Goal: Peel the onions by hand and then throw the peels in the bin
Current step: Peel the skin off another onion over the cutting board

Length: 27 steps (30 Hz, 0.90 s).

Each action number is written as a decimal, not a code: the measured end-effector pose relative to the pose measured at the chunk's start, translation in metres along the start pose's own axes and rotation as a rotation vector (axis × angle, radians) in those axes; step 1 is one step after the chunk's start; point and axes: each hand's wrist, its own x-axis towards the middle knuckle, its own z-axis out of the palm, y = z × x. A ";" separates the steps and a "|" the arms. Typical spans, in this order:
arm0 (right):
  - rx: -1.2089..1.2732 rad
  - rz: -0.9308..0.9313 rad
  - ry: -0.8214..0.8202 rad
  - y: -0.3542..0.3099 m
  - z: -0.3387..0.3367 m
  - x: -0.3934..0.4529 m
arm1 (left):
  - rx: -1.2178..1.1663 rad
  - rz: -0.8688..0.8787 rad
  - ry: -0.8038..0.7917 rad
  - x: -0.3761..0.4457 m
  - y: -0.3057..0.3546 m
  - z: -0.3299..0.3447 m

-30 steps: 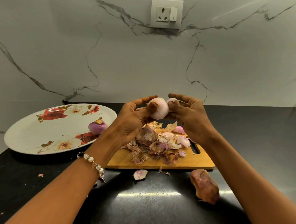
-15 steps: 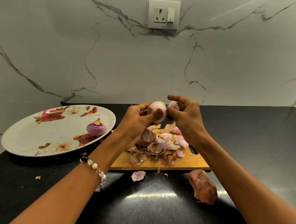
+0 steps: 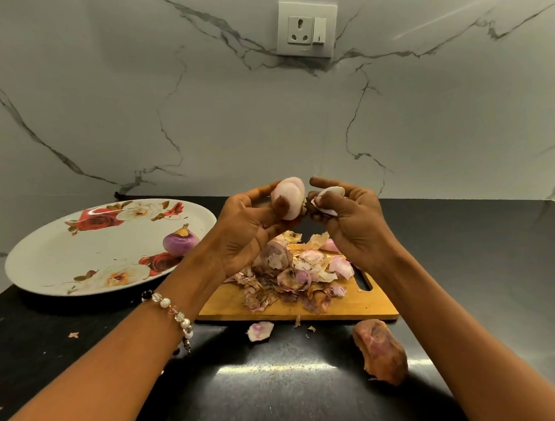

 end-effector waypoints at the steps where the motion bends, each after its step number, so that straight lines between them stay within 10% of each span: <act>1: -0.007 0.001 0.002 -0.001 -0.001 0.000 | -0.013 -0.001 0.005 0.001 0.001 -0.002; 8: -0.719 -0.247 -0.019 0.000 -0.013 0.006 | 0.516 0.105 0.062 0.000 0.001 -0.008; 27: -1.068 -0.670 -0.263 -0.002 -0.012 0.001 | 0.838 0.272 -0.003 -0.002 0.000 -0.006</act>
